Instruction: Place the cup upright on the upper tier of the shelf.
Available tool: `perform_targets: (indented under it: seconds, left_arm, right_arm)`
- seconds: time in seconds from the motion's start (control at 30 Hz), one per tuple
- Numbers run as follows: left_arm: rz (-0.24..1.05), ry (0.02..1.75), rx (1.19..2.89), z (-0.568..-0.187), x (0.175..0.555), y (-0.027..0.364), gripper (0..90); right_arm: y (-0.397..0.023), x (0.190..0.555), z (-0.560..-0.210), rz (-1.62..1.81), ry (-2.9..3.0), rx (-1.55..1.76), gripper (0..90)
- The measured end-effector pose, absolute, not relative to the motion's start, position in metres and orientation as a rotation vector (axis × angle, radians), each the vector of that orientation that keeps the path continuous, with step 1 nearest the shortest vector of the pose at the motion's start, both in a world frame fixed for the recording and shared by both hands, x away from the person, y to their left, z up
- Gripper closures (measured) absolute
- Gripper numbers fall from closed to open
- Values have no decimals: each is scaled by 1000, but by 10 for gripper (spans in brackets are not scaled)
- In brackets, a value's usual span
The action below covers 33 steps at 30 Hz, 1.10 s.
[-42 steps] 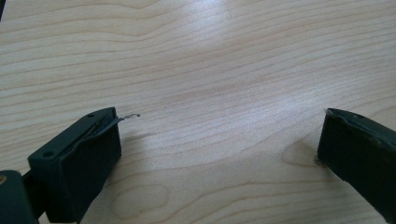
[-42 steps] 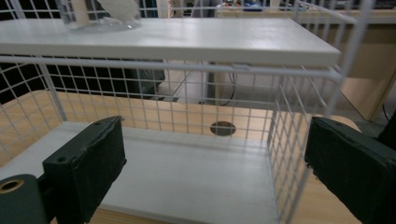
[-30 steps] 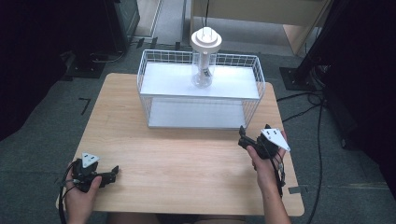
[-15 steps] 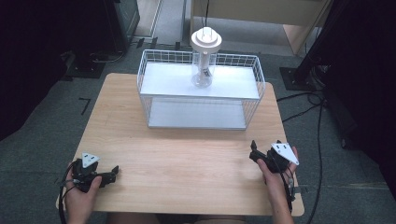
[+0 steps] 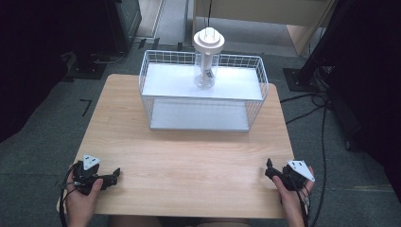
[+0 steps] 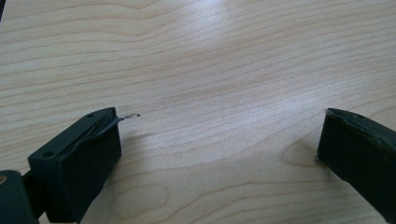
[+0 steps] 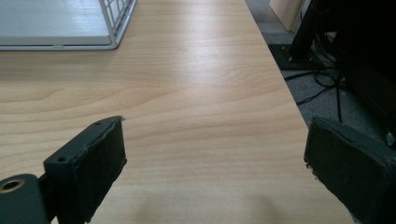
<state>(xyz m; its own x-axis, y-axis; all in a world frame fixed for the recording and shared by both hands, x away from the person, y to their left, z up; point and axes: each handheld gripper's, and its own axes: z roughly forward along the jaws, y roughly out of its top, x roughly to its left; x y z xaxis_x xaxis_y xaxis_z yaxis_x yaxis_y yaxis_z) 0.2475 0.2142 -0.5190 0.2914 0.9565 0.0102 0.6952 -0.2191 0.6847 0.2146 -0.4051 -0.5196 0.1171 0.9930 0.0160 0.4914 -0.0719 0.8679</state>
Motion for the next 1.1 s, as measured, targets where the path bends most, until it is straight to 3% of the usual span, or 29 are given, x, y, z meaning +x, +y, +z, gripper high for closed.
perform_targets:
  seconds: [0.33,1.1]
  left_arm:
    - [594,1470,1993,-519,247,214,1]
    - [596,1471,1993,-519,248,214,1]
  right_arm:
    - [-419,200,-526,722,1689,1765,61]
    - [-426,188,-526,809,1834,1693,68]
